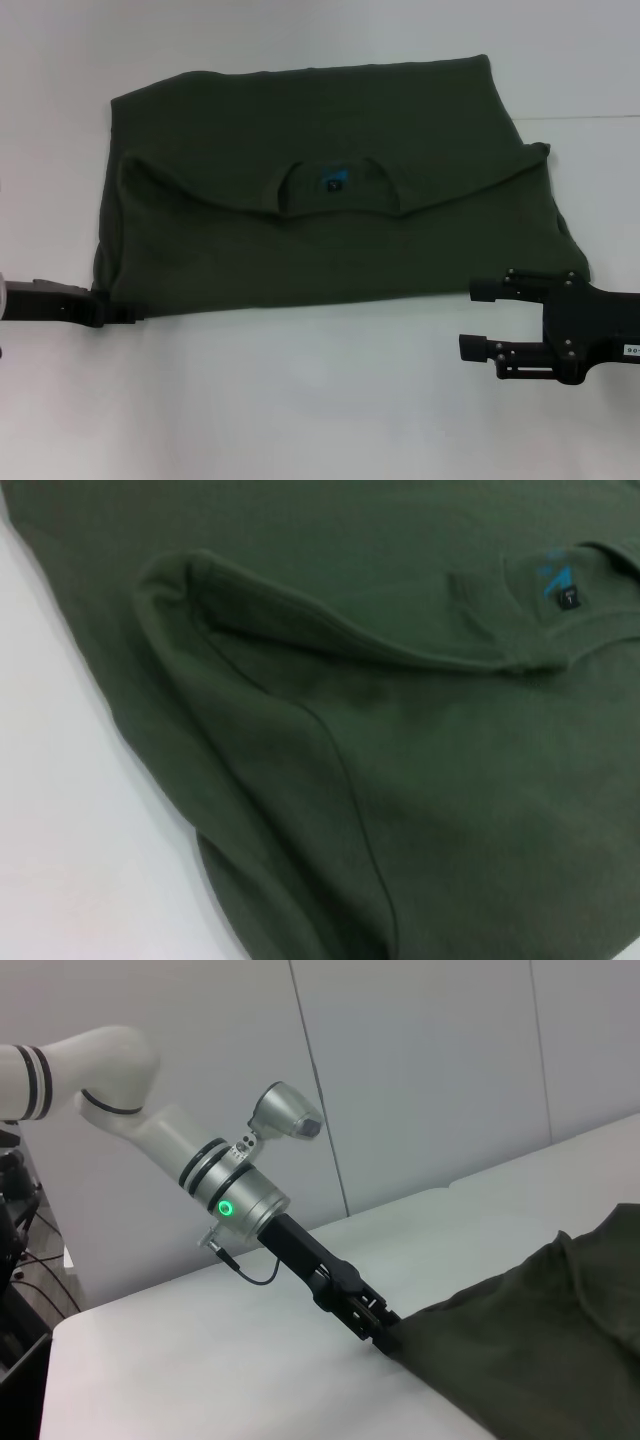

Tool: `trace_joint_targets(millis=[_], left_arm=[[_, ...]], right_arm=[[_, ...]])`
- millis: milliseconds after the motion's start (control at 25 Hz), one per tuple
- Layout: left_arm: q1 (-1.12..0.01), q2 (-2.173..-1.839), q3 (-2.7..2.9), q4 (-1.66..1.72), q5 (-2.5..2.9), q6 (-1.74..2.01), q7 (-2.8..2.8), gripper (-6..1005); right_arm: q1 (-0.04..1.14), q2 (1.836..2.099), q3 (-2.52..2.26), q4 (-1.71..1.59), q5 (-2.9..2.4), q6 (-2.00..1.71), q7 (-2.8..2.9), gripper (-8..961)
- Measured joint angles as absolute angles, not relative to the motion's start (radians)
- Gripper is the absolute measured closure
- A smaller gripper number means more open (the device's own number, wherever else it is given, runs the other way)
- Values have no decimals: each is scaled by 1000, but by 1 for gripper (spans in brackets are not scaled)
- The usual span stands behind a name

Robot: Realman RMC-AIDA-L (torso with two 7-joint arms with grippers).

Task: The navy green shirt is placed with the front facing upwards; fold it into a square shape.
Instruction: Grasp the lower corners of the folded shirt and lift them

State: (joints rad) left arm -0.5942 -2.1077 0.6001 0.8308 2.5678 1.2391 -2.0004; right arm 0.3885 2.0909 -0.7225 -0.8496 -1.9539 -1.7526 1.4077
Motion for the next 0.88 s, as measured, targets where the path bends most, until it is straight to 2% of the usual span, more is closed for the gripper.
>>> trace_joint_targets(millis=[480,680,880], left_arm=[[-600,-2109,606,826,2572,1229,-2010,460],[-600,-2108,606,827,2574,1242,-2006,702],[-600,-2107,606,828,2577,1246,-2003,891]], right_arm=[[388,2091,-713,-853,-1948,-1759,1416,147],[388,2091,-713,-853,-1948,-1758,1416,146],[385,2089,-696,-855,-1948,-1753,1416,148]])
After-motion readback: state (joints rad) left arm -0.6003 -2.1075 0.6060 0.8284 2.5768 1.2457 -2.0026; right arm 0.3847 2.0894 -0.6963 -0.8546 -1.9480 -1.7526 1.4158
